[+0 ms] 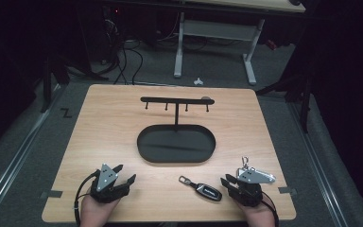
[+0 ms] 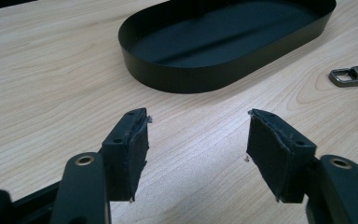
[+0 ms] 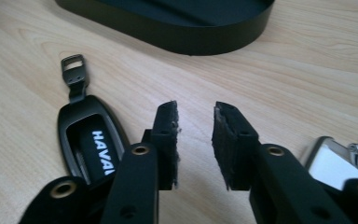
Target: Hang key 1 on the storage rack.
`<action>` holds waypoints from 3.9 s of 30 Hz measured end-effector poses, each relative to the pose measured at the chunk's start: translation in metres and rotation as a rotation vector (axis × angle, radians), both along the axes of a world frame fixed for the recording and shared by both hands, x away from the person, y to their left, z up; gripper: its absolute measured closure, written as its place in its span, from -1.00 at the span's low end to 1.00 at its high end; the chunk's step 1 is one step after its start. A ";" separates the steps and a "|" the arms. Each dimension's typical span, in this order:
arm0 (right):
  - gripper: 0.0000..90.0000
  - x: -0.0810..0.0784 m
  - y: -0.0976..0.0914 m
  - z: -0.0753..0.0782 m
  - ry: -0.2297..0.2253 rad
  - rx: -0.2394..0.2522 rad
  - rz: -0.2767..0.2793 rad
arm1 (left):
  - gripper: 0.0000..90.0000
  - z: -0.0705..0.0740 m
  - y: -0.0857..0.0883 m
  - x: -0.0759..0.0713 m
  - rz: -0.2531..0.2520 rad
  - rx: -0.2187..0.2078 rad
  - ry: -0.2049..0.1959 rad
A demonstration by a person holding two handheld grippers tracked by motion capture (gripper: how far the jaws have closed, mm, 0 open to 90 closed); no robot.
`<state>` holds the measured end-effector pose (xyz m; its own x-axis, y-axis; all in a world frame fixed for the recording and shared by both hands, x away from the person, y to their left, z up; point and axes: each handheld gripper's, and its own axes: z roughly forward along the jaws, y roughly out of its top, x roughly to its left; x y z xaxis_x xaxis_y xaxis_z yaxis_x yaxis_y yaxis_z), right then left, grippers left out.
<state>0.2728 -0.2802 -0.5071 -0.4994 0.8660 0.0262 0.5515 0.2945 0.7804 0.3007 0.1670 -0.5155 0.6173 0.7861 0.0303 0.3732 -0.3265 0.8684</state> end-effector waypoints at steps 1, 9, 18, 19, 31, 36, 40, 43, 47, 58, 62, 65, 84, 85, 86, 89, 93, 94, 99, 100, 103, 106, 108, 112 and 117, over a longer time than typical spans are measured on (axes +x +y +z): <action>0.52 0.001 -0.001 0.000 0.004 -0.001 -0.006 | -0.14 0.000 0.000 0.000 0.000 0.001 0.000; 0.50 0.006 -0.003 0.006 0.076 -0.045 -0.023 | -0.14 -0.001 0.002 0.001 -0.003 -0.003 0.002; 0.45 0.019 -0.004 0.015 0.206 -0.142 -0.051 | -0.13 -0.004 0.000 0.002 -0.036 -0.014 0.001; 0.42 0.021 -0.004 0.016 0.220 -0.153 -0.054 | -0.13 -0.004 0.000 0.002 -0.036 -0.014 0.001; 0.22 0.042 -0.008 0.026 0.404 -0.273 -0.063 | -0.16 -0.001 0.003 0.003 -0.029 -0.033 -0.008; 0.12 0.050 -0.005 0.028 0.445 -0.333 -0.043 | -0.16 -0.001 0.003 0.004 -0.030 -0.037 -0.001; 0.05 0.057 -0.002 0.028 0.502 -0.359 -0.017 | -0.16 -0.001 0.003 0.003 -0.031 -0.034 -0.001; 0.01 0.061 0.003 0.029 0.527 -0.387 0.009 | -0.16 -0.001 0.002 0.003 -0.033 -0.035 -0.001; -0.04 0.065 0.008 0.032 0.554 -0.423 0.041 | -0.16 -0.001 0.002 0.003 -0.036 -0.037 0.002; -0.15 0.070 0.031 0.036 0.615 -0.558 0.131 | -0.18 0.002 0.003 0.002 -0.044 -0.054 -0.003; -0.20 0.069 0.037 0.039 0.603 -0.595 0.156 | -0.20 0.001 0.003 0.003 -0.041 -0.054 0.000; -0.22 0.069 0.040 0.042 0.595 -0.593 0.175 | -0.22 0.001 0.004 0.004 -0.037 -0.054 -0.001; -0.38 0.071 0.087 0.047 0.577 -0.543 0.297 | -0.29 0.003 0.002 0.004 -0.041 -0.067 0.007; -0.38 0.071 0.087 0.047 0.577 -0.543 0.297 | -0.29 0.003 0.002 0.004 -0.041 -0.067 0.007; -0.37 0.072 0.091 0.047 0.577 -0.546 0.303 | -0.29 0.003 0.003 0.004 -0.036 -0.081 0.007; -0.37 0.074 0.096 0.046 0.578 -0.541 0.310 | -0.31 0.003 0.004 0.004 -0.032 -0.088 0.006; -0.35 0.075 0.106 0.045 0.575 -0.537 0.330 | -0.36 0.004 0.005 0.003 -0.016 -0.080 -0.007; -0.35 0.076 0.109 0.044 0.573 -0.538 0.335 | -0.37 0.004 0.004 0.003 -0.017 -0.075 -0.010; -0.28 0.078 0.119 0.040 0.579 -0.540 0.348 | -0.37 0.003 0.003 0.003 -0.023 -0.058 -0.009; -0.27 0.078 0.122 0.039 0.580 -0.541 0.359 | -0.37 0.003 0.003 0.003 -0.024 -0.057 -0.009; -0.23 0.079 0.127 0.038 0.579 -0.545 0.366 | -0.37 0.003 0.003 0.003 -0.025 -0.056 -0.009; -0.13 0.080 0.134 0.034 0.570 -0.562 0.385 | -0.37 0.003 0.003 0.003 -0.028 -0.055 -0.008; -0.06 0.081 0.137 0.031 0.570 -0.576 0.394 | -0.37 0.003 0.002 0.004 -0.029 -0.054 -0.007; 0.10 0.082 0.140 0.027 0.580 -0.568 0.402 | -0.37 0.002 0.002 0.004 -0.033 -0.048 -0.007; 0.32 0.084 0.143 0.023 0.589 -0.564 0.410 | -0.37 0.002 0.002 0.004 -0.034 -0.048 -0.007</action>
